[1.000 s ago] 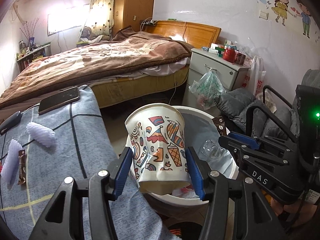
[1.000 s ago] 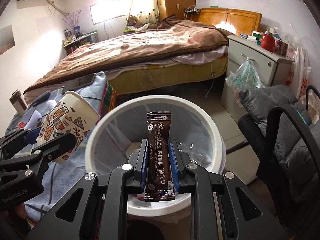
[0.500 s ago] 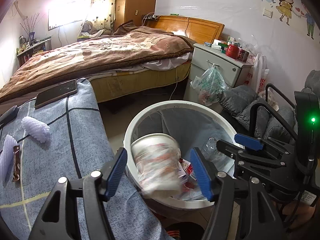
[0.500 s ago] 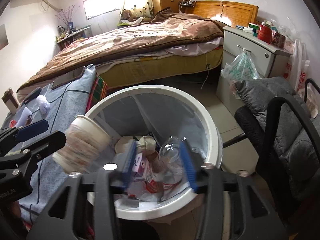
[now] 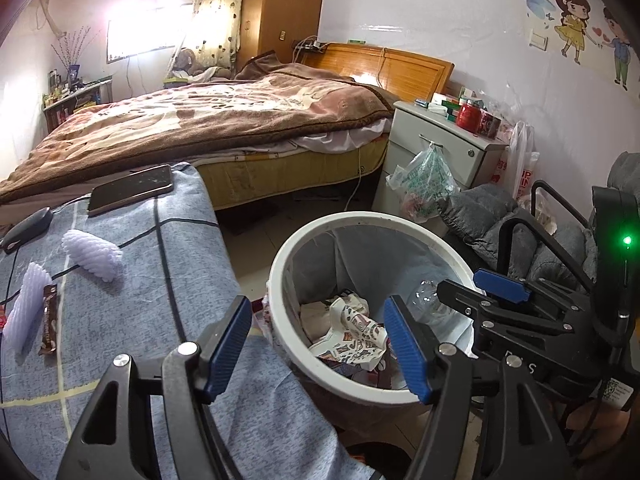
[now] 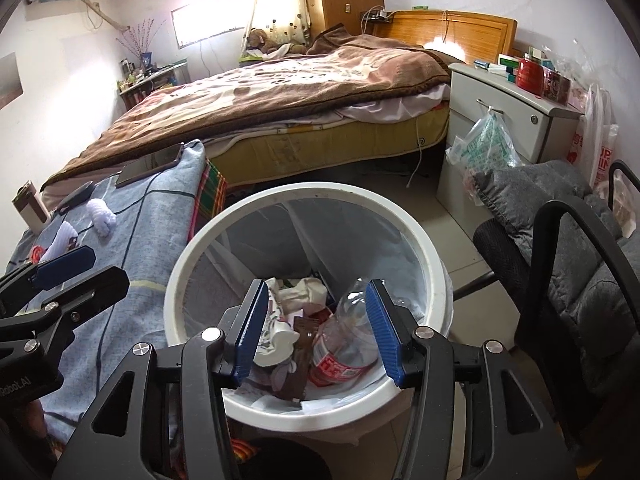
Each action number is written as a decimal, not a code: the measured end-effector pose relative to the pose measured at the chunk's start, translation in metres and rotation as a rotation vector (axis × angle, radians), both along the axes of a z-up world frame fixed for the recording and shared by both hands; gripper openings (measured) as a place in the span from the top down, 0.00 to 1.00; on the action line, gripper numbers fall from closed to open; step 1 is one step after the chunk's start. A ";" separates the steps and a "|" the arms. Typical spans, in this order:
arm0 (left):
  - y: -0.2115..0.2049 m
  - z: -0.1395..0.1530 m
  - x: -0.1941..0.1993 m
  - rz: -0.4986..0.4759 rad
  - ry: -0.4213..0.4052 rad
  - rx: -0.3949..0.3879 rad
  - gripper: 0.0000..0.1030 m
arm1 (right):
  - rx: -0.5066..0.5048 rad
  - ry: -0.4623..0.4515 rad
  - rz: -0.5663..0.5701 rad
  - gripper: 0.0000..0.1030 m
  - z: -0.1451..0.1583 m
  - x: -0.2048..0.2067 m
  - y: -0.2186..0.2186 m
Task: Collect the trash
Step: 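Move both grippers back over the bed toward the white foam nets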
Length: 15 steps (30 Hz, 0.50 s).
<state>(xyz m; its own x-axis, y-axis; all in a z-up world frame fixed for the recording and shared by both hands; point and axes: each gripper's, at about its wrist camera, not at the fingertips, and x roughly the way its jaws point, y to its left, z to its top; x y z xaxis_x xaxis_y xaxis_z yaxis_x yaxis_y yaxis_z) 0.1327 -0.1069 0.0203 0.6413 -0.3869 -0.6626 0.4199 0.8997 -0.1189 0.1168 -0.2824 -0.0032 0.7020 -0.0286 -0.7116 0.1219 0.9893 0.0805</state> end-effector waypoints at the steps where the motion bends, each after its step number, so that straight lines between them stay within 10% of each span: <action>1: 0.003 0.001 -0.001 0.003 -0.002 -0.004 0.32 | 0.001 -0.002 0.001 0.49 0.001 0.000 0.001; 15: 0.052 0.013 -0.016 0.077 -0.049 -0.025 0.32 | -0.001 -0.040 0.041 0.49 0.012 -0.004 0.034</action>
